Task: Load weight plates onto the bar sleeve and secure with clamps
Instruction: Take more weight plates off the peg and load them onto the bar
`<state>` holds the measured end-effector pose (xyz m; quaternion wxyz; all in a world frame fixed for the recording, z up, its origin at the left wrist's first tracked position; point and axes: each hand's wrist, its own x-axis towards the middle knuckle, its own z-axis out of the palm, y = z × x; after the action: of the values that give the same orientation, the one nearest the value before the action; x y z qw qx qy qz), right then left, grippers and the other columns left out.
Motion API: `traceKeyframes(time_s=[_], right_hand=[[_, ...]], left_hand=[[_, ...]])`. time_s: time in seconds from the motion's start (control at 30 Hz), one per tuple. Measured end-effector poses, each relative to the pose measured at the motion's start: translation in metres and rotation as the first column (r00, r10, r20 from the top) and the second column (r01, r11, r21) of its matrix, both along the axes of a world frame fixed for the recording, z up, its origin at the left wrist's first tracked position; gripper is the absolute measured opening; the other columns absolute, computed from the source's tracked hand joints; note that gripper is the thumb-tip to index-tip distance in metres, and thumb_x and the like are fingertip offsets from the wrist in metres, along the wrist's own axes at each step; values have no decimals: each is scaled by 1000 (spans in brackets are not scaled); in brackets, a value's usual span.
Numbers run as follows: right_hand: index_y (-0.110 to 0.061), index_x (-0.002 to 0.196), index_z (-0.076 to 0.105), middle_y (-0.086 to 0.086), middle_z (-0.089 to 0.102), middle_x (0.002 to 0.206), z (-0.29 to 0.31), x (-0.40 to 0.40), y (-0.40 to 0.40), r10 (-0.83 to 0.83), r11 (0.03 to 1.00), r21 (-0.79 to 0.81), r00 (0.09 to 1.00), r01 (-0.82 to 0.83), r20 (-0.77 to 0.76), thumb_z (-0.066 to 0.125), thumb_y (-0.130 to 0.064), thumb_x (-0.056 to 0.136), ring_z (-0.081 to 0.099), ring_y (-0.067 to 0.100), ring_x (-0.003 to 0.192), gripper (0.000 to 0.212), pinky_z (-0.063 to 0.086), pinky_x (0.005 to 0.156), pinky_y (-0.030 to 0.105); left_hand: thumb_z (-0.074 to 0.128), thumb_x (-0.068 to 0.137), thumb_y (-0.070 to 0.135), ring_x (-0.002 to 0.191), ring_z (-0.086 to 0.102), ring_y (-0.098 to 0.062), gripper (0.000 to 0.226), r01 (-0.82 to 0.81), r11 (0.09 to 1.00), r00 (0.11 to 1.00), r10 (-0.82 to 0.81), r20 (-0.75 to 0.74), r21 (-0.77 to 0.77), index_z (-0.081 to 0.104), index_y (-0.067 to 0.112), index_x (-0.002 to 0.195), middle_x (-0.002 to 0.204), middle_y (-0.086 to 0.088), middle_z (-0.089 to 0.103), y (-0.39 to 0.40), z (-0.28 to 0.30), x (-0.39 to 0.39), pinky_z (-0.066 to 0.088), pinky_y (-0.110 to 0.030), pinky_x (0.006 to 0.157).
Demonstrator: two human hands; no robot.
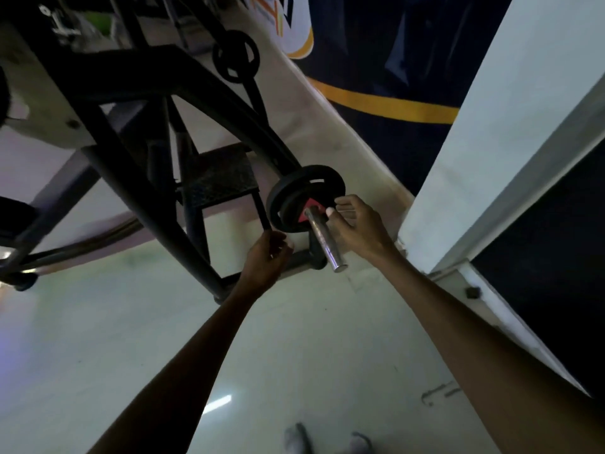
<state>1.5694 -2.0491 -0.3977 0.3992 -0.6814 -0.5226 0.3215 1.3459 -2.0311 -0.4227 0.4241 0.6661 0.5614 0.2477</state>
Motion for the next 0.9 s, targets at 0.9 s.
traceKeyframes(time_s=[0.9], right_hand=[[-14,130,54,1,49,129,-269,96,246,30,997,71,997,-35,69,77,-62,71,51,17,115,80,47,88,22]], left_hand=[[89,68,55,121,62,-18,92,-466,885,879,465,103,-15,39,27,140,133,4,56,212,-245,72,60,-44,92]])
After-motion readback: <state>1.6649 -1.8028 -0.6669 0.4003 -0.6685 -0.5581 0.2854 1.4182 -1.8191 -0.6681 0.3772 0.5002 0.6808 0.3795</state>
